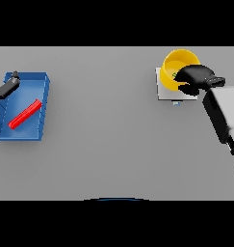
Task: Pick up the red beaker and tilt it to pour out 1 green nut into yellow bowl. Pick up the yellow bowl and place it on the metallic measuring scale.
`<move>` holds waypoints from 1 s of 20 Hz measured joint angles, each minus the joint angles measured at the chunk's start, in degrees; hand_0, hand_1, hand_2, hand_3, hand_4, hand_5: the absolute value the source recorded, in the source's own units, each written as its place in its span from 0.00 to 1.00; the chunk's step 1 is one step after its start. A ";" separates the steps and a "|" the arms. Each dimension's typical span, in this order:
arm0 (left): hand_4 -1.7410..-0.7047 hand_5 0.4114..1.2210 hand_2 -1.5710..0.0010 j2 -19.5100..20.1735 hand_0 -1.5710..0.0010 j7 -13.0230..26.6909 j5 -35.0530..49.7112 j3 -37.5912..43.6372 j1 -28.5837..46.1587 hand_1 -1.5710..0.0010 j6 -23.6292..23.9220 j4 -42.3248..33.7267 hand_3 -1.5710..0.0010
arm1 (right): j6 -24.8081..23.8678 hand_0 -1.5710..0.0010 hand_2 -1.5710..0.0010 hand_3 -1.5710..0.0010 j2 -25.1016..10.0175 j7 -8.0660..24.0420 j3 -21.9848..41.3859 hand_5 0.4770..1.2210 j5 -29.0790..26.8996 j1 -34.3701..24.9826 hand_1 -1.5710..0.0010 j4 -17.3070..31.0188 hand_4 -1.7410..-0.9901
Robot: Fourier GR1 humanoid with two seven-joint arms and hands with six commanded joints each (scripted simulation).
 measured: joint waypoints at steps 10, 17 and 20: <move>0.98 0.31 1.00 -1.05 1.00 -0.73 -0.18 -0.09 -1.20 1.00 0.68 2.51 1.00 | 1.70 0.87 0.84 0.73 -0.71 -2.45 2.29 0.54 2.39 -1.15 0.88 0.39 0.25; 0.98 0.31 1.00 -0.80 1.00 -0.25 -0.29 -0.26 -0.96 1.00 0.48 1.27 1.00 | 0.91 0.97 0.97 0.86 -0.24 -2.43 1.38 0.40 1.84 -1.41 0.98 2.21 0.31; 0.98 0.31 1.00 -0.77 1.00 -0.12 0.01 -0.02 -1.45 1.00 0.19 1.87 1.00 | 1.59 0.99 0.98 0.91 -0.15 -0.94 1.07 0.35 1.57 -1.20 0.99 2.35 0.35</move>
